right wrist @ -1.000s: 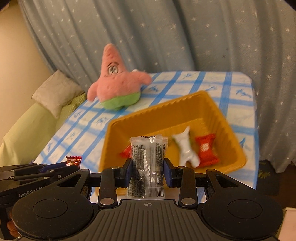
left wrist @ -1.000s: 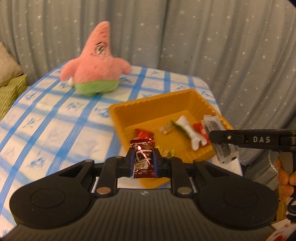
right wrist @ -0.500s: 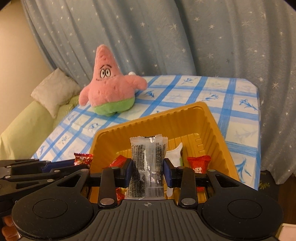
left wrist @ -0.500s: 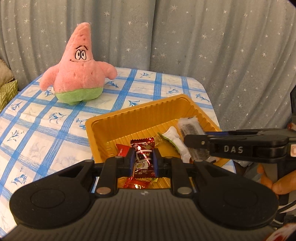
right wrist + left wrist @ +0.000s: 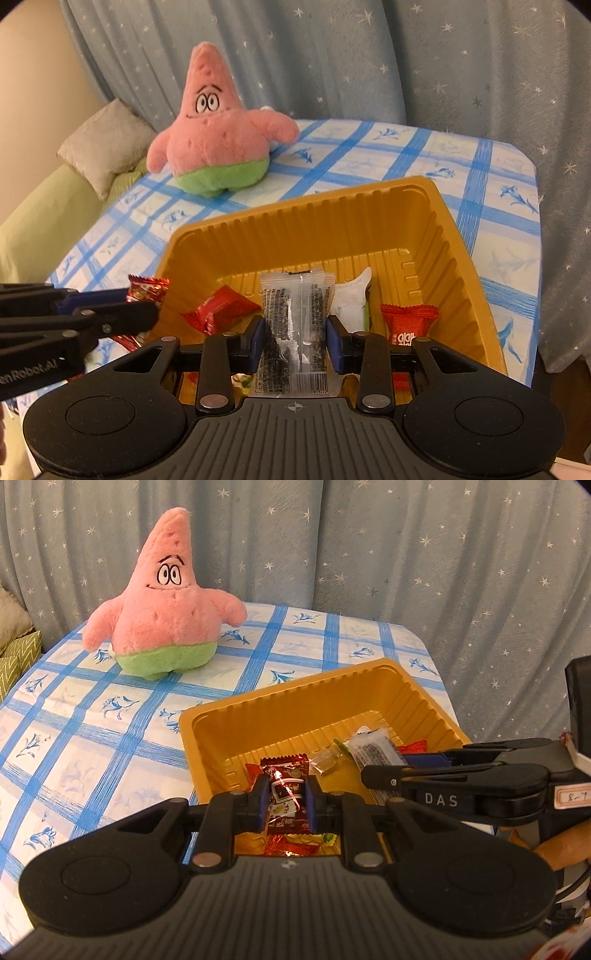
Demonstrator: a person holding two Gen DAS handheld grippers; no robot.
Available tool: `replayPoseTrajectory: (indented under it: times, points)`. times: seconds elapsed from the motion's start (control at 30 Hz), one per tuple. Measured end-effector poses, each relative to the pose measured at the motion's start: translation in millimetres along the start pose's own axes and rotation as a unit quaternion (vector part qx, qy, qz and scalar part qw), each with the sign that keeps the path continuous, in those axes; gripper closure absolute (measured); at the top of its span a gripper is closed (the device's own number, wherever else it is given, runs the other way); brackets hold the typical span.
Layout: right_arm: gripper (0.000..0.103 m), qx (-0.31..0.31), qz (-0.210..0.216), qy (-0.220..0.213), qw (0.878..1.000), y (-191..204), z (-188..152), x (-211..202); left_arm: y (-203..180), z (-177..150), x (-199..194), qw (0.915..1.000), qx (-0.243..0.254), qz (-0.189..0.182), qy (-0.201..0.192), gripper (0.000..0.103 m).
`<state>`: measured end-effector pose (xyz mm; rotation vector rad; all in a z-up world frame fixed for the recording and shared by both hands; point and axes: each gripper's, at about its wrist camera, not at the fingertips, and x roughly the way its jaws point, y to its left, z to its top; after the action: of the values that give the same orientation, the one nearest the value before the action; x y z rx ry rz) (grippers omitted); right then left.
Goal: Organize snacks
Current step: 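Open both grippers to drop the candy and pouch into the tray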
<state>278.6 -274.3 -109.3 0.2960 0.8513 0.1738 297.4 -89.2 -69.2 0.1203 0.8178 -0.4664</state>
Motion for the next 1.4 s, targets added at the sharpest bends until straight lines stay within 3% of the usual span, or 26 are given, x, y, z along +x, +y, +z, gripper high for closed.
replayPoseTrajectory:
  times: [0.43, 0.6, 1.0, 1.4]
  points:
    - [0.065, 0.007, -0.006, 0.032, 0.999, -5.5, -2.3, 16.7, 3.2, 1.0, 10.6, 0.9999, -0.004, 0.002, 0.010, 0.085]
    - [0.050, 0.034, -0.011, 0.025, 0.999, -11.6, -0.7, 8.3, 1.9, 1.4, 13.6, 0.9999, -0.004, 0.000, 0.012, 0.085]
    - [0.050, 0.057, -0.013, -0.008, 0.998, -18.6, 7.6, -21.1, -9.6, 7.6, 21.3, 0.9999, 0.004, -0.010, 0.012, 0.085]
    - [0.049, 0.072, -0.029, -0.012, 0.997, -25.7, 3.2, -27.3, -18.7, 15.8, 37.7, 0.9997, 0.006, -0.017, 0.017, 0.085]
